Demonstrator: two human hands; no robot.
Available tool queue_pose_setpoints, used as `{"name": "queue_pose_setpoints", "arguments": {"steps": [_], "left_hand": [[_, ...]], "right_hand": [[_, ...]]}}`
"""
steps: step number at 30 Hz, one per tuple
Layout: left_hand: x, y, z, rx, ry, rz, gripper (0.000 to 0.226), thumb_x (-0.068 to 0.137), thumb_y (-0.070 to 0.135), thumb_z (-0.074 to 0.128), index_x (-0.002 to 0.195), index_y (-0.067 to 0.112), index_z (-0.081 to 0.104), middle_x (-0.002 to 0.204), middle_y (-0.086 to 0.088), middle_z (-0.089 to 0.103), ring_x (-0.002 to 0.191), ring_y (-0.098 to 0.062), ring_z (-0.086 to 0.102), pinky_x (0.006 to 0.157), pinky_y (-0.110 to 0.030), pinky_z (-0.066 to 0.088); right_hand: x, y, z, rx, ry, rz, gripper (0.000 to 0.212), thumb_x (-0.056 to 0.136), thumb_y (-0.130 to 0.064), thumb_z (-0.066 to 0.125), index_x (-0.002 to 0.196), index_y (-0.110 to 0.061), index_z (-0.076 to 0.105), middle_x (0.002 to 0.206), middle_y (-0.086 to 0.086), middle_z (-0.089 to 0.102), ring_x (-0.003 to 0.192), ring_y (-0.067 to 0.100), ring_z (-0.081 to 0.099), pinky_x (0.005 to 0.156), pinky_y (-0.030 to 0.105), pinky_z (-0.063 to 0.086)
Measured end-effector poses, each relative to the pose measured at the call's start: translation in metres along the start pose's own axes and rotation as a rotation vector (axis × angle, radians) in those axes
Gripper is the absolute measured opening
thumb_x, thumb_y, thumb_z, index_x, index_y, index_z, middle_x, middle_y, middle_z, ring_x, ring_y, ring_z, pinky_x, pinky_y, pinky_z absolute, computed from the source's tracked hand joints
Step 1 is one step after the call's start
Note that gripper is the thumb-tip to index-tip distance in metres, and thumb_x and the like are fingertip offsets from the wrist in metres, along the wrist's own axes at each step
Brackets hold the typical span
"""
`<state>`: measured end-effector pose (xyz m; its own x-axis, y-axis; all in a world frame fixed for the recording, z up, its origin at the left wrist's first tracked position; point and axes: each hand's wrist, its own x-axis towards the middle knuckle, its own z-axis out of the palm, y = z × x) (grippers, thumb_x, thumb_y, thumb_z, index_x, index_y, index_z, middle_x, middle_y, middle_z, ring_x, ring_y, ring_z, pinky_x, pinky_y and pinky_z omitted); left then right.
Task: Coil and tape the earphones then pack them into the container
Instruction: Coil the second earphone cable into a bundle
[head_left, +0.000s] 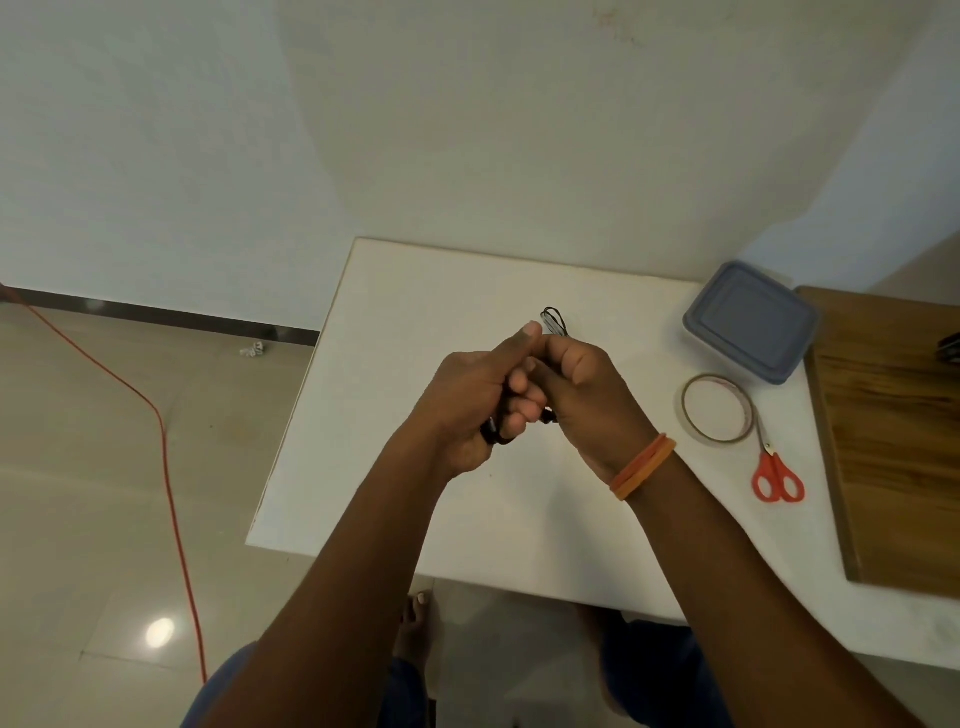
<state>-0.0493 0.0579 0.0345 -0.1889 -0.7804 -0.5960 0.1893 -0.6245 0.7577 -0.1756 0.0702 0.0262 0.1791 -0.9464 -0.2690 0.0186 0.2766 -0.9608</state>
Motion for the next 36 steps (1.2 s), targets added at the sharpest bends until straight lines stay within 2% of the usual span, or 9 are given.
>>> {"name": "queue_pose_setpoints", "arguments": {"steps": [4, 10, 13, 17, 22, 24, 27, 32, 36], "left_hand": [[0.003, -0.002, 0.0, 0.0, 0.172, 0.129, 0.045, 0.083, 0.039, 0.075, 0.056, 0.009, 0.054, 0.052, -0.006, 0.052, 0.038, -0.013, 0.041, 0.038, -0.019, 0.035], [0.007, -0.021, 0.015, 0.021, 0.324, 0.316, 0.051, 0.1, 0.045, 0.048, 0.063, 0.009, 0.05, 0.049, -0.002, 0.045, 0.041, -0.013, 0.04, 0.044, -0.023, 0.036], [0.01, -0.029, 0.02, 0.016, 0.392, 0.309, 0.053, 0.102, 0.045, 0.042, 0.062, 0.01, 0.047, 0.046, -0.001, 0.044, 0.042, -0.012, 0.04, 0.048, -0.026, 0.038], [0.01, -0.024, 0.015, -0.072, 0.352, 0.282, 0.055, 0.103, 0.046, 0.038, 0.061, 0.012, 0.042, 0.045, 0.001, 0.038, 0.042, -0.013, 0.037, 0.048, -0.025, 0.038], [0.009, -0.018, 0.006, -0.254, 0.289, 0.23, 0.054, 0.104, 0.047, 0.036, 0.062, 0.013, 0.039, 0.047, 0.001, 0.034, 0.041, -0.01, 0.032, 0.045, -0.021, 0.037], [0.01, -0.017, 0.003, -0.263, 0.294, 0.239, 0.053, 0.103, 0.047, 0.037, 0.062, 0.014, 0.039, 0.048, 0.002, 0.034, 0.041, -0.01, 0.032, 0.045, -0.021, 0.036], [0.011, -0.017, 0.003, -0.226, 0.293, 0.261, 0.053, 0.103, 0.047, 0.039, 0.062, 0.013, 0.041, 0.051, 0.0, 0.037, 0.042, -0.011, 0.033, 0.046, -0.022, 0.036], [0.013, -0.01, -0.002, -0.373, 0.097, 0.22, 0.053, 0.102, 0.047, 0.04, 0.062, 0.015, 0.03, 0.048, 0.002, 0.029, 0.043, -0.011, 0.02, 0.045, -0.024, 0.021], [0.013, -0.007, -0.006, -0.362, 0.11, 0.206, 0.054, 0.101, 0.048, 0.041, 0.06, 0.015, 0.029, 0.045, 0.002, 0.027, 0.041, -0.011, 0.018, 0.041, -0.022, 0.022]], "right_hand": [[0.001, 0.0, 0.0, -0.069, 0.064, -0.022, 0.018, 0.1, -0.007, 0.047, 0.094, -0.005, 0.064, 0.072, 0.003, 0.062, 0.067, 0.012, 0.061, 0.061, 0.017, 0.048], [0.003, 0.013, 0.01, 0.002, 0.402, -0.075, 0.013, 0.084, -0.006, 0.072, 0.095, -0.012, 0.076, 0.085, 0.006, 0.076, 0.083, 0.021, 0.073, 0.081, 0.039, 0.059], [0.002, 0.019, 0.019, -0.146, 0.508, -0.142, 0.01, 0.083, -0.008, 0.073, 0.091, -0.012, 0.077, 0.081, -0.002, 0.075, 0.078, 0.008, 0.071, 0.079, 0.029, 0.059], [0.003, 0.012, 0.018, -0.447, 0.397, -0.31, 0.014, 0.09, -0.006, 0.063, 0.091, -0.011, 0.075, 0.077, -0.013, 0.068, 0.077, -0.003, 0.064, 0.071, 0.007, 0.047], [0.002, 0.013, 0.02, -0.483, 0.171, -0.303, 0.029, 0.096, -0.009, 0.049, 0.117, -0.012, 0.068, 0.102, -0.006, 0.071, 0.097, 0.002, 0.065, 0.093, 0.023, 0.051], [0.002, 0.017, 0.018, -0.691, 0.159, -0.338, 0.035, 0.096, -0.017, 0.045, 0.125, -0.017, 0.064, 0.114, -0.004, 0.07, 0.112, 0.009, 0.062, 0.113, 0.045, 0.032], [0.003, 0.021, 0.014, -1.004, 0.251, -0.394, 0.034, 0.095, -0.019, 0.047, 0.124, -0.024, 0.063, 0.117, -0.005, 0.07, 0.125, 0.016, 0.055, 0.114, 0.056, 0.013], [0.005, 0.011, 0.007, -0.161, 0.092, -0.222, 0.031, 0.095, -0.001, 0.054, 0.124, -0.007, 0.064, 0.114, 0.003, 0.072, 0.11, 0.013, 0.065, 0.102, 0.035, 0.049], [0.006, 0.015, 0.013, -0.123, 0.146, -0.219, 0.031, 0.093, 0.0, 0.058, 0.122, -0.006, 0.065, 0.108, 0.003, 0.073, 0.104, 0.011, 0.068, 0.094, 0.022, 0.051]]}}
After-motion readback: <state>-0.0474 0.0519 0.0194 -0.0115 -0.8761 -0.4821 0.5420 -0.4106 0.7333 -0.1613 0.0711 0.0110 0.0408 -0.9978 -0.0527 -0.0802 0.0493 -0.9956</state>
